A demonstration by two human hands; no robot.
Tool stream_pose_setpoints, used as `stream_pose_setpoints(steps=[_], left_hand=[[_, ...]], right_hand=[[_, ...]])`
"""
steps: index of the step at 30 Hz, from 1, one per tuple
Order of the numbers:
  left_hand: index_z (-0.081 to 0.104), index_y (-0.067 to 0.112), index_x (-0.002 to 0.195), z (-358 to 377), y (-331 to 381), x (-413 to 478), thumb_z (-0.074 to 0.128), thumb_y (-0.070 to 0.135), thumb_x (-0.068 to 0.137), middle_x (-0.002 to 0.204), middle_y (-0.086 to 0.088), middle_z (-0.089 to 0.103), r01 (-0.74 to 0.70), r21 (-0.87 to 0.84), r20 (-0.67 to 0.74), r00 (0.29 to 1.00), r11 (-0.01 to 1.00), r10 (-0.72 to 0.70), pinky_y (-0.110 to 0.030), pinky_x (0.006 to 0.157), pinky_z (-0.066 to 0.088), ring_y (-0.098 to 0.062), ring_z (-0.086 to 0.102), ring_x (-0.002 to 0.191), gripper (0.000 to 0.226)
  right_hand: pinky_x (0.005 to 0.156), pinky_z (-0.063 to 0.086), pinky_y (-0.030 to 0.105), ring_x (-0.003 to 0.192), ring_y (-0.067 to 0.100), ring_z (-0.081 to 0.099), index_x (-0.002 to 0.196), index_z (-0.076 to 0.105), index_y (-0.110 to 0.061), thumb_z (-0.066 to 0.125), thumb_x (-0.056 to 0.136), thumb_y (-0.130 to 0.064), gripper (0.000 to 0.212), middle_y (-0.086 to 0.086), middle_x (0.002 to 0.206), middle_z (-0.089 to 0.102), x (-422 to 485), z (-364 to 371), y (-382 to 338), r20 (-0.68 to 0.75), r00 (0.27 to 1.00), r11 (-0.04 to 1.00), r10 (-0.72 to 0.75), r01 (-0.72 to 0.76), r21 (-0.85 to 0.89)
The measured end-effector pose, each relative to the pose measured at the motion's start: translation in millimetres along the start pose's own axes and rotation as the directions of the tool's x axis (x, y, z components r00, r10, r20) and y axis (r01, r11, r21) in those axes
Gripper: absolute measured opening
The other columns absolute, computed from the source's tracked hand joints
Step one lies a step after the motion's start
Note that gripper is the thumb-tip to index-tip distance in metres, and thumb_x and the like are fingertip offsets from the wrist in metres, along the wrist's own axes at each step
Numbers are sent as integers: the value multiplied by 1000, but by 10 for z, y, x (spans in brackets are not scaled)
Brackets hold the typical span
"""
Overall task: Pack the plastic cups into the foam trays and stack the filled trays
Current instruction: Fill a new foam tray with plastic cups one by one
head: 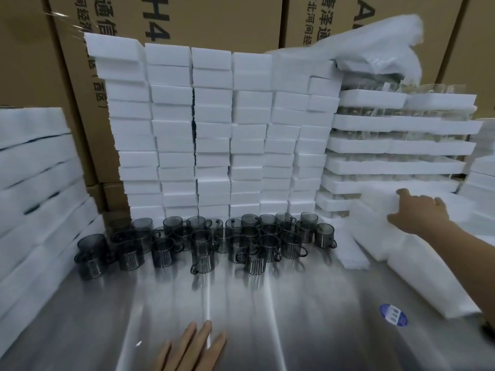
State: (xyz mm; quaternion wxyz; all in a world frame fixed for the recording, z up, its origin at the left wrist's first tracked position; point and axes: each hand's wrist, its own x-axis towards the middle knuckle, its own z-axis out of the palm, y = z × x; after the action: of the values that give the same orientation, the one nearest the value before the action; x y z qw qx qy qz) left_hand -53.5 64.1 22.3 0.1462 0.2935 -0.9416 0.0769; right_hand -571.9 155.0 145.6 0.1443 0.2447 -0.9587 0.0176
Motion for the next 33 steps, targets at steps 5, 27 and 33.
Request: stream_pose_setpoints(steps=[5, 27, 33], left_hand=[[88, 32, 94, 87, -80, -41, 2, 62, 108, 104, 4, 83, 62, -136, 94, 994, 989, -49, -34, 66, 62, -21, 81, 92, 92], [-10, 77, 151, 252, -243, -414, 44, 48, 108, 146, 63, -8, 264, -532, 124, 964, 804, -235, -17, 124, -1, 31, -13, 142, 74], [51, 58, 144, 277, -247, -401, 49, 53, 94, 147, 43, 49, 230, -629, 103, 971, 742, -214, -26, 125, 26, 13, 37, 143, 50]], right_hand=[[120, 28, 47, 108, 32, 68, 139, 52, -15, 69, 96, -41, 52, 9, 96, 73, -246, -211, -91, -205, 965, 984, -164, 174, 30], [84, 43, 36, 111, 17, 60, 137, 55, -39, 41, 100, -71, 52, -11, 120, 66, -2580, -119, -1123, -248, 879, 739, -407, 476, 477], [79, 54, 38, 94, 9, 66, 107, 58, -58, 46, 95, -77, 25, -11, 113, 68, -2522, 537, -751, 138, 969, 471, -206, -26, 882]])
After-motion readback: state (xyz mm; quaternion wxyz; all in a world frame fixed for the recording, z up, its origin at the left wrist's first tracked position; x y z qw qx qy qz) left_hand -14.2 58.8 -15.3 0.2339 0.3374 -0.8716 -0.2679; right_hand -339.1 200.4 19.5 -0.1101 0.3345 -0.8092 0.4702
